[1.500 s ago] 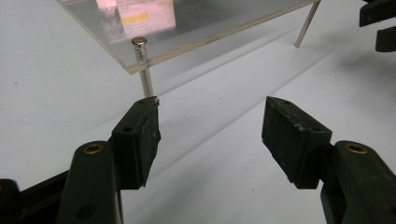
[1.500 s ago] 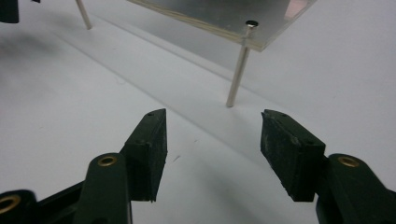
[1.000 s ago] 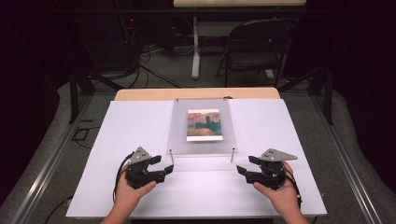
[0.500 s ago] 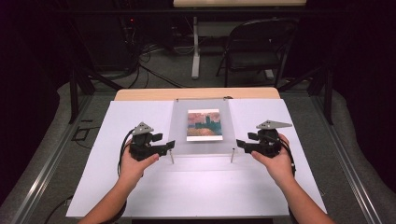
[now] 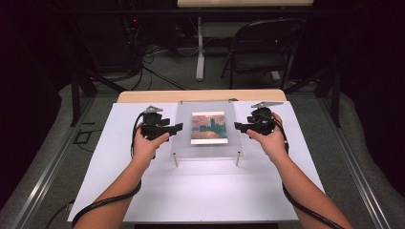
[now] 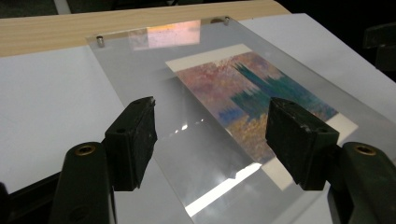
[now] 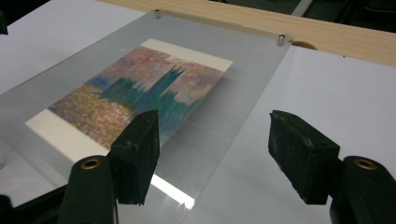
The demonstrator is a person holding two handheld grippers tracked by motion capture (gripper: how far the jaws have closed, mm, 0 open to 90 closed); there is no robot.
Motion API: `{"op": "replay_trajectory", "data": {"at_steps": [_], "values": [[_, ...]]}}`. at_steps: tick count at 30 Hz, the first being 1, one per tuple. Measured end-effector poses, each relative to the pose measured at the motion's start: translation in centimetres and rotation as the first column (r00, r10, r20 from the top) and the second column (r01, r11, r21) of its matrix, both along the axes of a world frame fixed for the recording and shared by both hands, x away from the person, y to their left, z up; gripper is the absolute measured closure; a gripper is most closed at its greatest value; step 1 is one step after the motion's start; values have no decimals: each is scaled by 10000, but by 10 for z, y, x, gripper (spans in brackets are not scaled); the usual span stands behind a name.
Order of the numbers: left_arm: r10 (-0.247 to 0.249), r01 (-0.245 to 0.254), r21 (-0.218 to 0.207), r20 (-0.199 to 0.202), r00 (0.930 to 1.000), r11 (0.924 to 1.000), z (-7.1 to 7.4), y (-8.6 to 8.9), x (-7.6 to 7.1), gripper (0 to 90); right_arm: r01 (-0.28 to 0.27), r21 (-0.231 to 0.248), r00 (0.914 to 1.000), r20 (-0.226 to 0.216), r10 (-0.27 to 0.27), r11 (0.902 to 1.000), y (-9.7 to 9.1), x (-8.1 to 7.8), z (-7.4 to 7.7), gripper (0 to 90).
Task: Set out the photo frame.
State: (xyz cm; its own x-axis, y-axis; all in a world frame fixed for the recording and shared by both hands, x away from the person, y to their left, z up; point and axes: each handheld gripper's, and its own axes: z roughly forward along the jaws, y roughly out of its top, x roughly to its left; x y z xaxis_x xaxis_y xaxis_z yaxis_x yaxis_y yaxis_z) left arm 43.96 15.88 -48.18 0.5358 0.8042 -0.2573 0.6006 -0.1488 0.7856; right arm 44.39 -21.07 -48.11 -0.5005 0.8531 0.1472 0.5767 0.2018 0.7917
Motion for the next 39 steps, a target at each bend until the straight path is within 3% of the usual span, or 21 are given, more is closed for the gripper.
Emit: {"op": "replay_trajectory", "data": {"at_steps": [7, 13, 17, 29, 39], "values": [[313, -309, 204, -209, 9993, 9993, -5, -3, 23, 336, 186, -50, 9997, -171, -186, 9998, 8, 24, -8, 331], [856, -860, -16, -776, 9933, 9963, -17, -3, 40, 336, 377, 145, 9983, -445, -370, 9992, 14, 37, -18, 329], [864, -844, 219, -1173, 9893, 9962, -26, -5, 47, 336, 472, 180, 9973, -567, -461, 9987, 16, 45, -23, 326], [1115, -1155, -137, -1709, 9790, 9932, -40, -9, 57, 323, 572, 356, 9903, -1289, -521, 9977, 17, 54, -35, 322], [919, -936, -14, -1769, 9799, 9956, -43, -14, 57, 299, 467, 510, 9833, -1782, -370, 9976, 19, 54, -42, 319]]}}
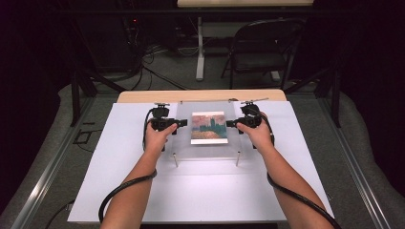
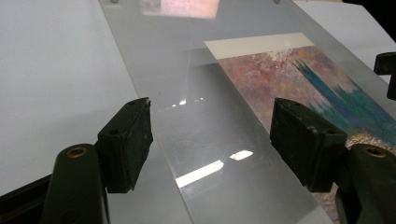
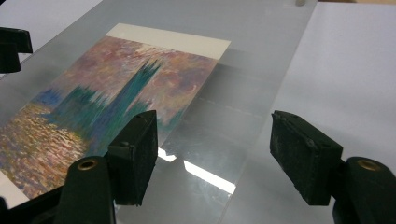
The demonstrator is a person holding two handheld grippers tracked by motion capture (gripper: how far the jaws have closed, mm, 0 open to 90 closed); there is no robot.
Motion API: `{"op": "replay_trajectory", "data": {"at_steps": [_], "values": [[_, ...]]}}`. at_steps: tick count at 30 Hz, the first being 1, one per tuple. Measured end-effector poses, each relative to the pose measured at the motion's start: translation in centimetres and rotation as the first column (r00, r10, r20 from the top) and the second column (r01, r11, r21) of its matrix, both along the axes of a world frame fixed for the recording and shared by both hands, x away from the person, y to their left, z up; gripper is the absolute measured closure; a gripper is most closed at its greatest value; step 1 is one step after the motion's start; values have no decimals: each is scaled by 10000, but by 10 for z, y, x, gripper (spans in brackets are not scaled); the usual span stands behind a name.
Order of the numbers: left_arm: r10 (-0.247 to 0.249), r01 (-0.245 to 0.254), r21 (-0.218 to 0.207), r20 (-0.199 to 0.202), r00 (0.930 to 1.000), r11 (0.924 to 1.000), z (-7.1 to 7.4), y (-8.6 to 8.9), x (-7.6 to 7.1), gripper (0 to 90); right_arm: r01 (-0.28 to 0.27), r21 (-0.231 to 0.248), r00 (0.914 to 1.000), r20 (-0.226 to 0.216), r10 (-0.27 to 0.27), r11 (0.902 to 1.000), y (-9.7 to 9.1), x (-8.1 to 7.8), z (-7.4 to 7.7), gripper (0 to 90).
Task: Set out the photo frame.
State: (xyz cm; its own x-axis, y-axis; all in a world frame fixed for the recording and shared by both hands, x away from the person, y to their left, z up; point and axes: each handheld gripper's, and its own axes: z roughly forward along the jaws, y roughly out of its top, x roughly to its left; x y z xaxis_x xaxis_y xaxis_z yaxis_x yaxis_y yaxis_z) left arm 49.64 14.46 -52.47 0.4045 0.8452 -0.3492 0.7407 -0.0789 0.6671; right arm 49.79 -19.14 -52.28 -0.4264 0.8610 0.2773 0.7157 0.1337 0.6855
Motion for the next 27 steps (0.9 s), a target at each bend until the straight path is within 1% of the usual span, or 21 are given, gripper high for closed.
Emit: {"op": "replay_trajectory", "data": {"at_steps": [3, 5, 7, 9, 12, 14, 17, 18, 20, 26, 27], "values": [[-67, 67, 23, -105, 9999, 10000, -1, -1, 0, 296, -68, 78, 9999, -76, 69, 9999, 2, 0, -1, 319], [-84, 86, 172, -113, 9999, 9998, -1, -3, 0, 295, -116, 114, 9998, -160, 118, 9999, 4, 0, -1, 310], [-108, 115, 313, -199, 9997, 9994, -1, -4, 0, 293, -110, 50, 9999, -93, 110, 9999, 6, 0, -2, 290], [-72, 78, 293, -215, 9997, 9995, -1, -4, 1, 294, -101, -26, 9999, -133, 101, 9999, 7, 0, -2, 286], [-41, 52, 277, -411, 9991, 9996, -1, -4, 1, 301, -102, -27, 9997, -217, 101, 9999, 7, 1, -3, 284], [-52, 67, 326, -449, 9990, 9994, -2, -4, 1, 301, -85, 51, 9996, -281, 87, 10000, 6, 1, -4, 284], [-29, 42, 252, -501, 9987, 9997, -3, -3, 1, 298, -29, 127, 9995, -311, 33, 9999, 5, 2, -6, 284], [-40, 53, 224, -579, 9983, 9997, -4, -3, 1, 298, -46, 95, 9994, -351, 49, 9999, 5, 2, -6, 282], [-64, 85, 311, -675, 9977, 9995, -6, -3, 1, 298, 4, 165, 9992, -388, 2, 9999, 5, 2, -7, 274], [-29, 27, -36, -807, 9967, 10000, -9, -1, 2, 284, 110, 377, 9987, -506, -91, 9992, 5, 3, -10, 257], [-44, 42, -33, -834, 9965, 10000, -9, -1, 3, 280, 113, 405, 9987, -508, -92, 9991, 5, 3, -10, 255]]}}
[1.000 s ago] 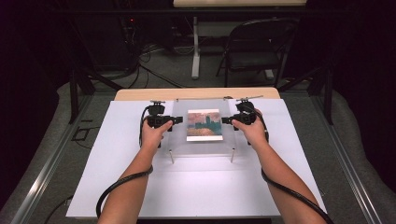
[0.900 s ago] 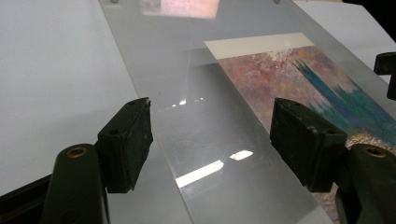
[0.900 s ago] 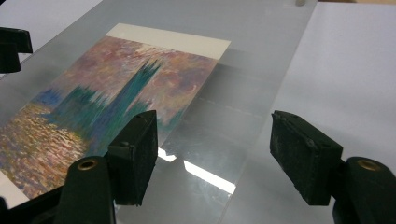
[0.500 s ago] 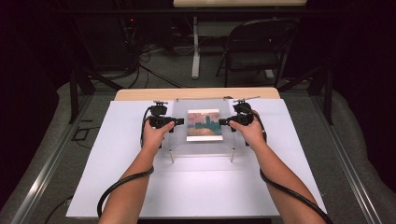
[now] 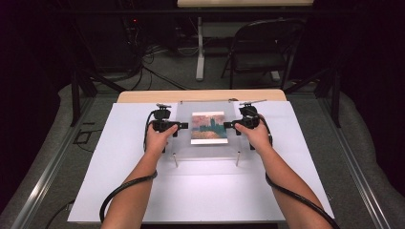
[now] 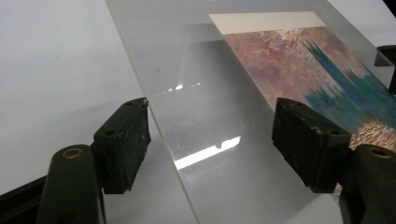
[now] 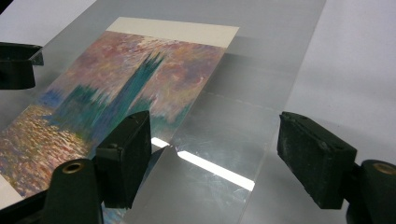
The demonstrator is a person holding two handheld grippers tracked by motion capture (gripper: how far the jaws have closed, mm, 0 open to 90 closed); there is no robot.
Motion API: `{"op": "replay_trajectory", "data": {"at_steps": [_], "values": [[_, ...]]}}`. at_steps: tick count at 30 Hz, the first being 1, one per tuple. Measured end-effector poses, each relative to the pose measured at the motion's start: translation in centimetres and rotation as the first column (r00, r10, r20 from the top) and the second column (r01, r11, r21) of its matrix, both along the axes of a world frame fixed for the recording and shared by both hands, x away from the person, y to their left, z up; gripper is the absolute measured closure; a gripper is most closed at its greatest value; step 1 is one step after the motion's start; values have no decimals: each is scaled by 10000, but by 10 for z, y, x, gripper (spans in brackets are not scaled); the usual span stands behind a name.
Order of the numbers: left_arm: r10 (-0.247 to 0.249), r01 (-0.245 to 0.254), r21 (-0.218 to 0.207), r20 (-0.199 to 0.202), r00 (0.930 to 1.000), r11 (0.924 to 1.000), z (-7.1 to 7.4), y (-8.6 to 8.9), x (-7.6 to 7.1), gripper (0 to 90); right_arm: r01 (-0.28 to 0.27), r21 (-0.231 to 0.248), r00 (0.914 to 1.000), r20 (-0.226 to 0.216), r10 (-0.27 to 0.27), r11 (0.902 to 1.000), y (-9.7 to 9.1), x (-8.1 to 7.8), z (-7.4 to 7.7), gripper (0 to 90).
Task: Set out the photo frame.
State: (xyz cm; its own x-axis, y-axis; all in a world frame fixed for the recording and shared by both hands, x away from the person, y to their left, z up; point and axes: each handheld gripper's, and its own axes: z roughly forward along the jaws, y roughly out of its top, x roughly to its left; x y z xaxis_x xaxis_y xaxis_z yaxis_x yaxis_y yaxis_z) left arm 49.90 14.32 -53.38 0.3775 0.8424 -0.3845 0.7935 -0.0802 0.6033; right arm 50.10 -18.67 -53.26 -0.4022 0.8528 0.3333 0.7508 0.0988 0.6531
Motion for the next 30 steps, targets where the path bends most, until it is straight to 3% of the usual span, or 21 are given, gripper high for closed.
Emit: {"op": "replay_trajectory", "data": {"at_steps": [10, 15, 30], "values": [[130, -135, -137, -381, 9992, 9998, -1, -2, 3, 239, -6, 74, 9998, -222, 8, 10000, 0, 2, -1, 234], [-3, -17, -365, -561, 9984, 9993, -3, -3, 4, 222, 130, 722, 9977, -676, -81, 9973, -2, 5, -5, 229], [145, -166, -333, -645, 9978, 9993, 0, -3, 4, 247, 165, 453, 9976, -682, -134, 9988, 3, 5, -2, 213]]}}
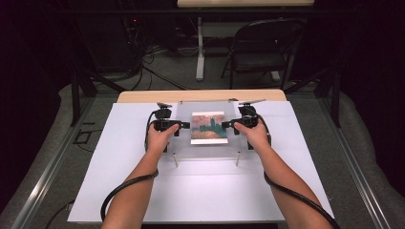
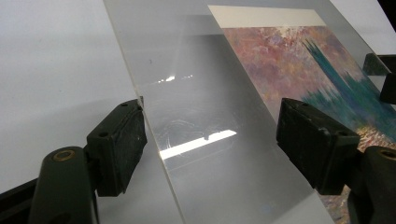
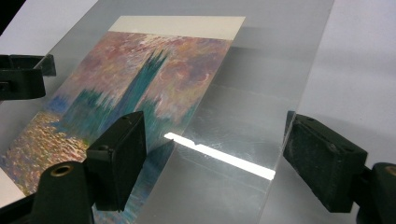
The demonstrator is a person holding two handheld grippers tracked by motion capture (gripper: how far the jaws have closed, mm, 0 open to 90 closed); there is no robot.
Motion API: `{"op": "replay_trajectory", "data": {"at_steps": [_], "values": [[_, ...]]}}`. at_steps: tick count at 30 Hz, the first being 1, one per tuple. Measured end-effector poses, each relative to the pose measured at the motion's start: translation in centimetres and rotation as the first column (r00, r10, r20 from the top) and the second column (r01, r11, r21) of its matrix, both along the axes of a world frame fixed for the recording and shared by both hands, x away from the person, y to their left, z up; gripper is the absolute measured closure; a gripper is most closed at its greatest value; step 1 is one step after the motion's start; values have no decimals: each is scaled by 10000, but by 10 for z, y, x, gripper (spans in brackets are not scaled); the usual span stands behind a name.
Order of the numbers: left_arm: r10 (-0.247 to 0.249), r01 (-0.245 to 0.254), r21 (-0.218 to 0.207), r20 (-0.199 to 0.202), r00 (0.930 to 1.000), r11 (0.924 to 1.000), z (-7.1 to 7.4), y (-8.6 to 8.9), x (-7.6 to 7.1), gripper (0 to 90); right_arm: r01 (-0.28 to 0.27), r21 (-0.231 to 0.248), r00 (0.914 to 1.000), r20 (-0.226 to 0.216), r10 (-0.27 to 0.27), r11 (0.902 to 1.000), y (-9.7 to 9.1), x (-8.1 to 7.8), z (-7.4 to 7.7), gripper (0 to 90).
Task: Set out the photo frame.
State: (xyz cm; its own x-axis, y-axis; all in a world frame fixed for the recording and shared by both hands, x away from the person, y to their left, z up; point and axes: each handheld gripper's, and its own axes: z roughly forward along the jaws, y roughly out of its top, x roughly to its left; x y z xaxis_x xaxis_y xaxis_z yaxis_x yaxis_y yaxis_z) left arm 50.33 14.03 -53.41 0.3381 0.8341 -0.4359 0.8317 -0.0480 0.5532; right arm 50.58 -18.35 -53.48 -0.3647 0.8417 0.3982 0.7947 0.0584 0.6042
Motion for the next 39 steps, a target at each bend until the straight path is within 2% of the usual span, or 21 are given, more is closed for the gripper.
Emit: {"op": "replay_trajectory", "data": {"at_steps": [10, 15, 19, 21, 26, 33, 39], "values": [[79, -81, 98, 120, 9999, 9999, 9, 0, -3, 271, -123, -238, 9999, 118, 126, 9996, 1, -3, 9, 213], [144, -146, 57, 269, 9995, 9999, 16, 3, -7, 293, -254, -465, 9987, 438, 275, 9986, 4, -6, 17, 213], [191, -190, -19, 476, 9987, 9998, 24, 7, -11, 350, -413, -699, 9966, 686, 461, 9967, 5, -10, 26, 215], [213, -215, 21, 680, 9975, 9998, 29, 8, -13, 379, -504, -806, 9956, 747, 565, 9955, 5, -13, 29, 216], [198, -206, 77, 887, 9959, 9998, 38, 9, -20, 405, -553, -1042, 9922, 1058, 664, 9930, 6, -20, 38, 225], [35, -51, 111, 1326, 9912, 9999, 52, 13, -33, 456, -638, -1337, 9822, 1670, 859, 9890, 6, -35, 50, 248], [-106, 89, 113, 1648, 9863, 9999, 63, 15, -46, 508, -719, -1820, 9708, 2128, 1107, 9807, 6, -51, 61, 260]]}}
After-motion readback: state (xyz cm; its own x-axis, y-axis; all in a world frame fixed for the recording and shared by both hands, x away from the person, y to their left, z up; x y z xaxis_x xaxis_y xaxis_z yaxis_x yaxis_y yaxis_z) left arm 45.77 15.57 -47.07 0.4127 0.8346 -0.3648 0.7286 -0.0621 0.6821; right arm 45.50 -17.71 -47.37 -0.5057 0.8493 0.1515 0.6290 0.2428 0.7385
